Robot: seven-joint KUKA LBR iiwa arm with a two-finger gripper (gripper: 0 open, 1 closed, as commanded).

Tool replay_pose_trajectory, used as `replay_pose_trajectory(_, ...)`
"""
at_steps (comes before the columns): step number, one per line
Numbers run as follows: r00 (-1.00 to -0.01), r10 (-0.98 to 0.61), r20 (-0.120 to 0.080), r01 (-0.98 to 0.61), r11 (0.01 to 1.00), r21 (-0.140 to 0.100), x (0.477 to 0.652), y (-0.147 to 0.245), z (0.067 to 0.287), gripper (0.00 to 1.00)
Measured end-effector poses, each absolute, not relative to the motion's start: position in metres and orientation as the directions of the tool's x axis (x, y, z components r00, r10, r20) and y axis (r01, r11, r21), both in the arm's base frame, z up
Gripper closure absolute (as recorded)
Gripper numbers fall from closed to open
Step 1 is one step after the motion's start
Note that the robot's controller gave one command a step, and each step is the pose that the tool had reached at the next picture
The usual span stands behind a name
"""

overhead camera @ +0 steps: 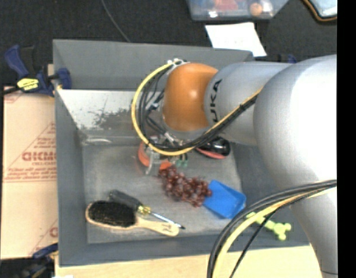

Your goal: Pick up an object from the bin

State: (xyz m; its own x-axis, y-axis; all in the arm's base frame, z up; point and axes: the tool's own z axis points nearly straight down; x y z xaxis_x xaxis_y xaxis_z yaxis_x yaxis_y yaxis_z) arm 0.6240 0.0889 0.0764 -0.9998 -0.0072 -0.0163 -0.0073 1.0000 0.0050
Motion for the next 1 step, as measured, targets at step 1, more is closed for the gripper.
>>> replay_pose_trajectory(1,-1.000,-0.007,-0.016,-0.007,1.000,0.005,0.6240,0.0889,0.0764,1.00)
